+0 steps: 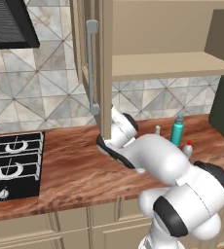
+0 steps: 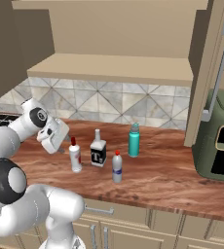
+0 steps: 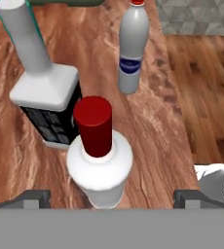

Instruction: Sort all alcoholic drinks to one cabinet, and non-alcoholic drinks to the other.

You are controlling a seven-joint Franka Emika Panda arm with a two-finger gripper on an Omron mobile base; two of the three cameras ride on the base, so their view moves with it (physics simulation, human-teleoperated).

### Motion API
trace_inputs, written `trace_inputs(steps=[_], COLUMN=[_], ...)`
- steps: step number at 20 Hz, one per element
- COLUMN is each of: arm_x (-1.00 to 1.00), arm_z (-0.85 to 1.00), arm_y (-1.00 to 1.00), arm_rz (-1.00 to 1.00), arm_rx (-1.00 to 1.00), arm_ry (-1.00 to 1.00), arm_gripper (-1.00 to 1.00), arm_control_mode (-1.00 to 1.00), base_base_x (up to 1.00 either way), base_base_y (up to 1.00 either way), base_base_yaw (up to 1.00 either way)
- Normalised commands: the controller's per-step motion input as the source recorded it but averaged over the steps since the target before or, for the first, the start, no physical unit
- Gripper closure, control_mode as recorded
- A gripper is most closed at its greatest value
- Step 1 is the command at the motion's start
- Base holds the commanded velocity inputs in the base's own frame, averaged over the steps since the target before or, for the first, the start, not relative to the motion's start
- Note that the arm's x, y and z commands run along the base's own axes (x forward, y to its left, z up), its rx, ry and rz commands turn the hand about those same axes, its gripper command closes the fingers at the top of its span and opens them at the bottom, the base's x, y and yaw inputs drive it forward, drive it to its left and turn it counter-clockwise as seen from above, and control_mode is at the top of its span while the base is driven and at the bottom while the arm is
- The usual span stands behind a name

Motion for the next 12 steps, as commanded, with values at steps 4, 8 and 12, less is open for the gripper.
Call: trace_inputs(steps=[4,8,12], arm_x=[0.0,0.0,0.0], arm_z=[-0.05,-0.06,-0.03], arm_y=[0.0,0.0,0.0], arm_rz=[-0.11,-0.08,-0.08], arm_rx=[-0.11,-0.11,-0.1], arm_ry=[0.0,0.0,0.0], arm_gripper=[-1.0,-1.0,-1.0], arm_control_mode=[-1.0,-1.0,-1.0], base_base_x=[0.0,0.0,0.0], base_base_y=[0.0,0.0,0.0], base_base_yaw=[0.0,0.0,0.0])
